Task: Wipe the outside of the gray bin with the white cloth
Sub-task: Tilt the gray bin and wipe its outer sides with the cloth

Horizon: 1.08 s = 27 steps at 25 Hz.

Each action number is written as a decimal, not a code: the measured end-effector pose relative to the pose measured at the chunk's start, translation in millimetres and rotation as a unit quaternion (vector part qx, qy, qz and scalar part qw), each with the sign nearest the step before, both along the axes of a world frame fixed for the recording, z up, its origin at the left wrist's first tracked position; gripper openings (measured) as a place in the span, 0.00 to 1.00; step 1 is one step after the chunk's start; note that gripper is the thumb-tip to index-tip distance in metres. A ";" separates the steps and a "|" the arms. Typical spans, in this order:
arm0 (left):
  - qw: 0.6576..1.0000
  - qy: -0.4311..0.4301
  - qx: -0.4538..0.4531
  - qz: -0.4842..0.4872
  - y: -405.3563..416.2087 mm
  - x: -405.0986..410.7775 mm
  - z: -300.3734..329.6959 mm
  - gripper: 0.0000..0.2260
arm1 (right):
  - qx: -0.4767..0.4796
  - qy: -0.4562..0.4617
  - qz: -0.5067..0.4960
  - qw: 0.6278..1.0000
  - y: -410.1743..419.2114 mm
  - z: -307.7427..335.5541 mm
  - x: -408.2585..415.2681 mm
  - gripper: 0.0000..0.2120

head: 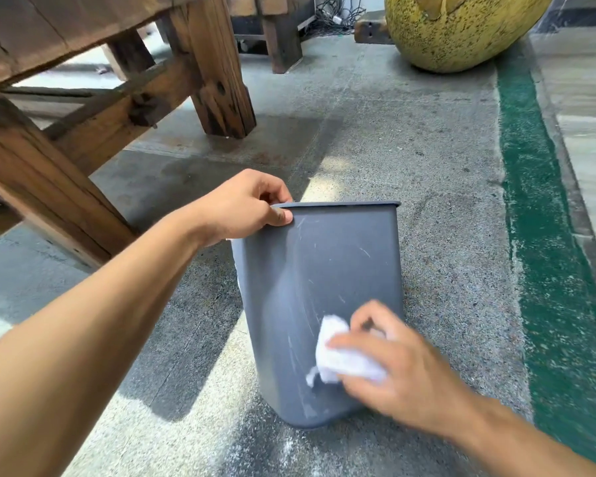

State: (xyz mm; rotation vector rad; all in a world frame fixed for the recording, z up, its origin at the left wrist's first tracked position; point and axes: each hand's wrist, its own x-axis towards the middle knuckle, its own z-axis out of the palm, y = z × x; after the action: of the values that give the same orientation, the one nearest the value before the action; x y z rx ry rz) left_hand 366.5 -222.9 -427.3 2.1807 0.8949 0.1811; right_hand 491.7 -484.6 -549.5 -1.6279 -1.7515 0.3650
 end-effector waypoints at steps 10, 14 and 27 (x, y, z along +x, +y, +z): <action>1.000 -0.005 -0.003 -0.017 -5.6 0.4 4.8 0.04 | 0.115 0.067 -0.170 0.977 123.9 44.2 -1.0 0.20; 1.000 0.007 0.023 -0.020 -3.3 -2.5 4.2 0.11 | 0.136 0.064 -0.125 0.981 112.0 22.2 3.5 0.16; 0.998 -0.009 -0.045 0.046 8.1 -13.7 -1.5 0.14 | 0.028 -0.117 0.174 0.977 -24.5 -51.8 2.0 0.22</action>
State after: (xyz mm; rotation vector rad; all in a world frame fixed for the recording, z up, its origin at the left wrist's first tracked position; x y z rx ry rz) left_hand 352.8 -214.8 -428.8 2.0534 0.9749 0.1996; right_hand 493.7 -509.2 -601.3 -1.3656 -2.2134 0.2914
